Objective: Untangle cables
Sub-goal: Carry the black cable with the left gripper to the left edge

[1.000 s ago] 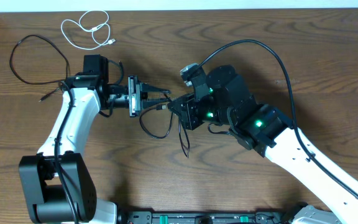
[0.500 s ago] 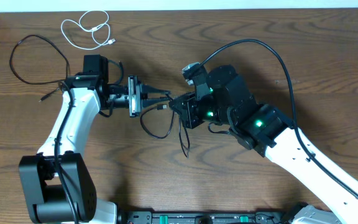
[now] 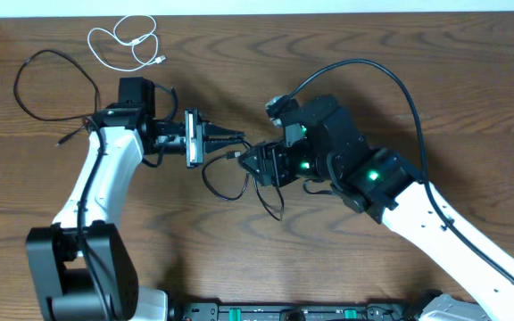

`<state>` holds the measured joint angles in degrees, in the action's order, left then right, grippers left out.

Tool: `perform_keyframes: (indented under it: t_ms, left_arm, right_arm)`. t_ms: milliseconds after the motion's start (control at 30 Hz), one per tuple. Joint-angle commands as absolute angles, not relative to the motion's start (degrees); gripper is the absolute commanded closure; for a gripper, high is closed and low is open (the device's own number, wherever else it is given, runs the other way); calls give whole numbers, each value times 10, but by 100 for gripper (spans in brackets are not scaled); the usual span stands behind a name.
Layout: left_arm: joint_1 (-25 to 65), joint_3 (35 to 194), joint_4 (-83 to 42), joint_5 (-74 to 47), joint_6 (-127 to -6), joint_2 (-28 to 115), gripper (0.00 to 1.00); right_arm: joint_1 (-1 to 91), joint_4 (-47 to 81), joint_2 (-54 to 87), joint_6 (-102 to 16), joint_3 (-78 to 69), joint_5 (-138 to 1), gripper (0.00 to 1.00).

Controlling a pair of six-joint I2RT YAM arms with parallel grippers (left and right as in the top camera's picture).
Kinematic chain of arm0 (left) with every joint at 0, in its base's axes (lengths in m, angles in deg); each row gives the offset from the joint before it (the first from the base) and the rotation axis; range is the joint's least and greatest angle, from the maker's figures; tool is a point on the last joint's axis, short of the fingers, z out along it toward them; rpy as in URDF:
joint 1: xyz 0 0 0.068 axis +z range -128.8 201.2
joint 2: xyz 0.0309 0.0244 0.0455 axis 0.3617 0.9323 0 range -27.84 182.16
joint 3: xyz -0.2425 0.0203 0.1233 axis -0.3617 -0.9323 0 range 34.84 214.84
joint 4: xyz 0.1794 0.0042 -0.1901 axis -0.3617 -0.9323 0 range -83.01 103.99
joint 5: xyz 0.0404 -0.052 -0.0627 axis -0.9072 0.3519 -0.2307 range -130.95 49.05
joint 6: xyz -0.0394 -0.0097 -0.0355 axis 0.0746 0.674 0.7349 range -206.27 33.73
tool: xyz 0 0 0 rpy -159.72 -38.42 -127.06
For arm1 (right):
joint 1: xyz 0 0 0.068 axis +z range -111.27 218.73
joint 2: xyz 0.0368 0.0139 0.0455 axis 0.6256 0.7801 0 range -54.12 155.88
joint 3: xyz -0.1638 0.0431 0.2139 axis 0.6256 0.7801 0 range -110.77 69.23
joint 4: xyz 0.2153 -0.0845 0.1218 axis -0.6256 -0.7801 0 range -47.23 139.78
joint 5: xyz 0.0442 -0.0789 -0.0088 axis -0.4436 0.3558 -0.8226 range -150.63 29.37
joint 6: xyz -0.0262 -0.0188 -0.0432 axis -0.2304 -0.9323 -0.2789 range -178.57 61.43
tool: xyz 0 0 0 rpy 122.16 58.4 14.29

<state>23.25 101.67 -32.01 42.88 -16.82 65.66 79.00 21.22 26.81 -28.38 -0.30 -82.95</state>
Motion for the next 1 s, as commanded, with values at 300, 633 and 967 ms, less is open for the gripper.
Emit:
perform_keyframes:
  t_ms: [300,633,967]
  left_arm:
    - [242,1067,-309,7,-146,405,93]
    - [315,1067,-331,-315,-187,304,93]
    - [443,1067,-291,-561,-240,346,93]
  right_arm:
    - [576,3,193,-333,-4,-816,1]
    - [540,-70,195,-370,-3,-816,1]
    - [545,-68,195,-375,-3,-816,1]
